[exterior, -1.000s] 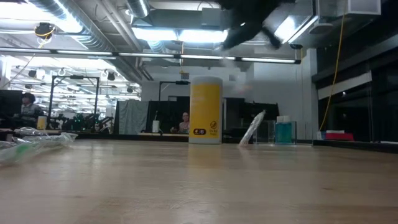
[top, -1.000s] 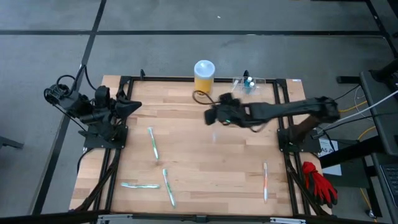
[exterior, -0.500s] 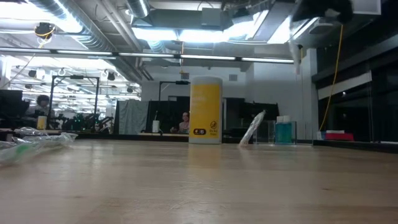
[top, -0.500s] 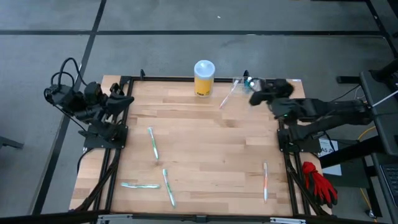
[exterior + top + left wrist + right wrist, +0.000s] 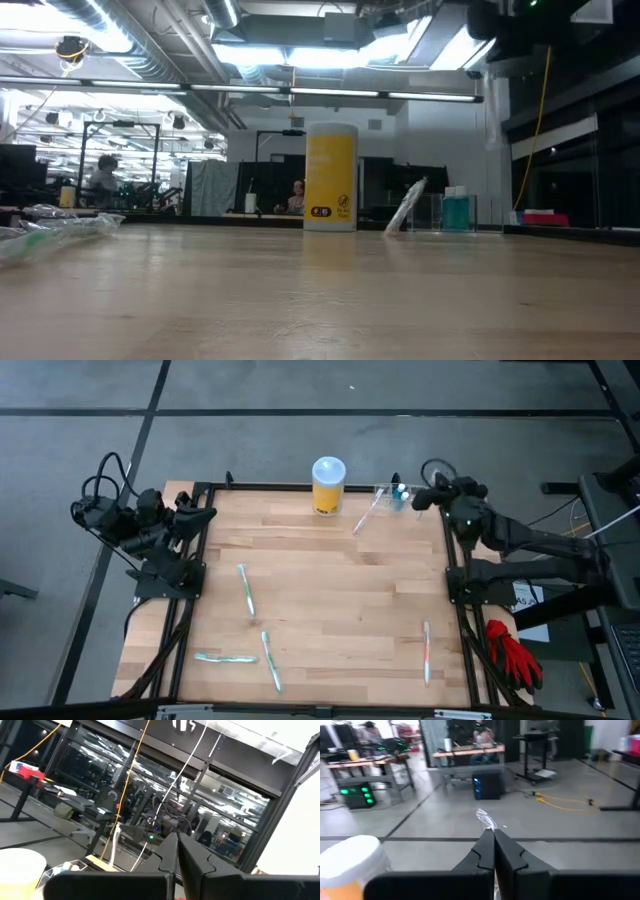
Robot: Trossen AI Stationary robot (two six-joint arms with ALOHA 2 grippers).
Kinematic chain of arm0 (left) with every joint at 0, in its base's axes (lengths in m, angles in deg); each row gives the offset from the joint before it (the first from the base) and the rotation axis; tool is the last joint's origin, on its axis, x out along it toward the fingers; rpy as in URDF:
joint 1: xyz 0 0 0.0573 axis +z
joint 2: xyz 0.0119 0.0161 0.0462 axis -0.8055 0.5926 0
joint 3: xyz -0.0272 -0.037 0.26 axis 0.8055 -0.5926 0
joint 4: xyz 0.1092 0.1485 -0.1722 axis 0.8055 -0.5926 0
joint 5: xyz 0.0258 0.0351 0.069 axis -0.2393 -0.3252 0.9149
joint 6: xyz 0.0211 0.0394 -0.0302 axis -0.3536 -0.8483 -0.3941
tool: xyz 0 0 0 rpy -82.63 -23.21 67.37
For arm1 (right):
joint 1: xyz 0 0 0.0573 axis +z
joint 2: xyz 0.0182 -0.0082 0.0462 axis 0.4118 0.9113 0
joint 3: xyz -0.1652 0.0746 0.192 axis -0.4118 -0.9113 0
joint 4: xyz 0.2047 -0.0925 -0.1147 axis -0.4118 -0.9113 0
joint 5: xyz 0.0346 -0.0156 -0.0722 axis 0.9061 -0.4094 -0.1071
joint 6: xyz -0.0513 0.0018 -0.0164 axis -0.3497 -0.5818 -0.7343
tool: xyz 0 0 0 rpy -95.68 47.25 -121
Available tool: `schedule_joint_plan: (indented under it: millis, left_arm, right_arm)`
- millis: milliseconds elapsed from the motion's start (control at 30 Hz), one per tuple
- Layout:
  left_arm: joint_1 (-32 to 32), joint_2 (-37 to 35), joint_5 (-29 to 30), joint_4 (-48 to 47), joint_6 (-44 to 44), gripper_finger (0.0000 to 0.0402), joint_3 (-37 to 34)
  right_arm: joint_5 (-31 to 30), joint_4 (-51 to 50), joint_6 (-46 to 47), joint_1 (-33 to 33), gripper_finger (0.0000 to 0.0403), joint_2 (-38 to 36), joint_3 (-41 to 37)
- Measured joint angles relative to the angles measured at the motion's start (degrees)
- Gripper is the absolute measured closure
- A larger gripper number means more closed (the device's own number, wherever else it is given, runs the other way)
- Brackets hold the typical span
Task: Pick & Place toothbrushing station
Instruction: Put the left orange toothbrush into the transparent organizer
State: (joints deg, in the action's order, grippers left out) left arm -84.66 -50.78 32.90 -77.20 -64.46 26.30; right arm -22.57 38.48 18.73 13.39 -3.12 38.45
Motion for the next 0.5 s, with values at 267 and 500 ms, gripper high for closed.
schedule_joint_plan:
  millis: [267,500]
  left_arm:
    - [0.0,2.1,0.0,1.3,0.0,0.0394,0.0]
    - [0.0,4.8,1.3,3.1,0.0,0.0394,0.0]
  right_arm:
    - [19.1,18.2,-14.1,-17.8,0.0403,0.3,-4.6]
    - [32.9,19.6,-15.1,-29.1,0.0403,2.3,-4.6]
